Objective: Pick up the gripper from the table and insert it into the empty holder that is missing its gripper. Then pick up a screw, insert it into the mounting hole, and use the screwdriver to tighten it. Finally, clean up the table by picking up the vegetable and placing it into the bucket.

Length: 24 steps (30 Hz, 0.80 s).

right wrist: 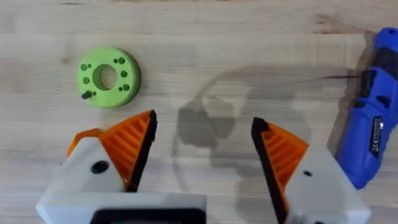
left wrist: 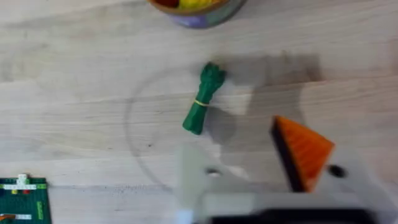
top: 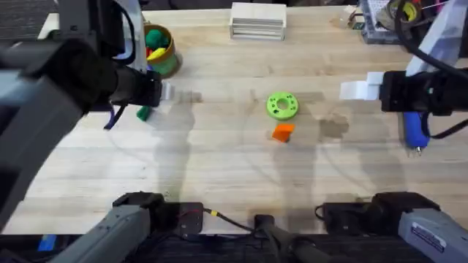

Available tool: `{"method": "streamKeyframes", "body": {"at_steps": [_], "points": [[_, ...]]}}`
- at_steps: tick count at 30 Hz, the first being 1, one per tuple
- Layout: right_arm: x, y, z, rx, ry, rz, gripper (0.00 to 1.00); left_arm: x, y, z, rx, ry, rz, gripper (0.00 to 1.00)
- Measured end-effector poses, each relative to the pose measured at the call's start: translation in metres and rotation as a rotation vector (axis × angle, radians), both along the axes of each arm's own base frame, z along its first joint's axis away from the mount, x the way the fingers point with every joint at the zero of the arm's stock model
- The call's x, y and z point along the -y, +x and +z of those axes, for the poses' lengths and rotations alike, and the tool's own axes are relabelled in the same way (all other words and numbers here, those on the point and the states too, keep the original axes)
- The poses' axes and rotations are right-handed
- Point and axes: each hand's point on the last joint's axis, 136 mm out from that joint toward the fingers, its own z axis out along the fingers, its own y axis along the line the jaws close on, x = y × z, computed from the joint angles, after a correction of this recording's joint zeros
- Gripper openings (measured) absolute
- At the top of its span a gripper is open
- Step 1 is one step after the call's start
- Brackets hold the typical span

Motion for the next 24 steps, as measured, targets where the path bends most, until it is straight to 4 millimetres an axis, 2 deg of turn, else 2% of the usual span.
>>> {"method": "streamKeyframes", "body": {"at_steps": [2,3,4,6,7,11,12,13,18,24], "points": [[0.000,0.000,0.000,0.000,0.000,0.000,0.991,0.008,-0.008,0.015,0.046,-0.001,-0.029,0.155],[0.000,0.000,0.000,0.000,0.000,0.000,0.990,0.011,-0.012,0.021,0.066,0.000,-0.045,0.046],[0.000,0.000,0.000,0.000,0.000,0.000,0.992,0.015,-0.015,0.029,0.095,-0.004,-0.059,0.013],[0.000,0.000,0.000,-0.001,0.000,0.000,0.991,0.021,-0.022,0.046,0.166,-0.009,-0.086,0.007],[0.000,0.000,0.000,-0.001,0.000,0.000,0.991,0.023,-0.025,0.055,0.202,-0.009,-0.099,0.076],[0.000,0.000,0.000,-0.001,0.000,0.000,0.990,0.026,-0.040,0.090,0.360,-0.024,-0.116,0.731],[0.000,0.000,0.000,-0.001,0.000,0.000,0.991,0.026,-0.043,0.098,0.397,-0.026,-0.116,0.876],[0.000,0.000,0.000,-0.001,0.000,0.000,0.991,0.026,-0.046,0.107,0.437,-0.031,-0.114,0.960],[0.000,0.000,0.000,-0.002,0.000,0.000,0.991,0.024,-0.058,0.135,0.573,-0.041,-0.112,0.992],[0.000,-0.001,-0.001,-0.005,0.000,0.000,0.991,0.023,-0.065,0.143,0.614,-0.045,-0.113,0.993]]}}
